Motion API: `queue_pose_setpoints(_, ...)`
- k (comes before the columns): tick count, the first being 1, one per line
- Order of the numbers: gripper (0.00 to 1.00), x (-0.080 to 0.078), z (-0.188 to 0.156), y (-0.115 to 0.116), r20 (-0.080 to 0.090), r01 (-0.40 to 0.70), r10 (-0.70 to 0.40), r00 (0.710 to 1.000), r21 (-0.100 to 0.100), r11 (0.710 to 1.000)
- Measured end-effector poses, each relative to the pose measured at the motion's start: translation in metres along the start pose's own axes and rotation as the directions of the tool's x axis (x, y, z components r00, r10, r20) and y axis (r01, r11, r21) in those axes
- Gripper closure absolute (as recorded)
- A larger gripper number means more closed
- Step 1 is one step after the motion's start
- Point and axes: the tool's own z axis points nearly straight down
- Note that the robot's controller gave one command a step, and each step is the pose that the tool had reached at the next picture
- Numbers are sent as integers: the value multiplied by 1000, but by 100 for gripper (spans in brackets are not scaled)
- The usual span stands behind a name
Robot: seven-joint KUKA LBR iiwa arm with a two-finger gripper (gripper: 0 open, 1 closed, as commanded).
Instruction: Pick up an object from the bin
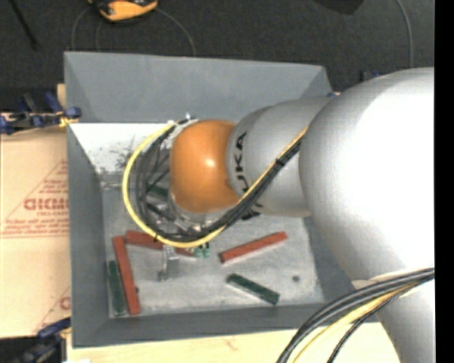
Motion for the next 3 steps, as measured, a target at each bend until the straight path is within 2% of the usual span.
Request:
queue_pose_setpoints(1, 100, -25, 3, -2, 1, -99, 99, 995, 2, 995)
queue_pose_setpoints(2, 100, -25, 3, -2, 1, -100, 100, 995, 2, 995)
queue_pose_setpoints(3, 100, -57, -27, -9, 1, -198, 198, 980, 2, 980)
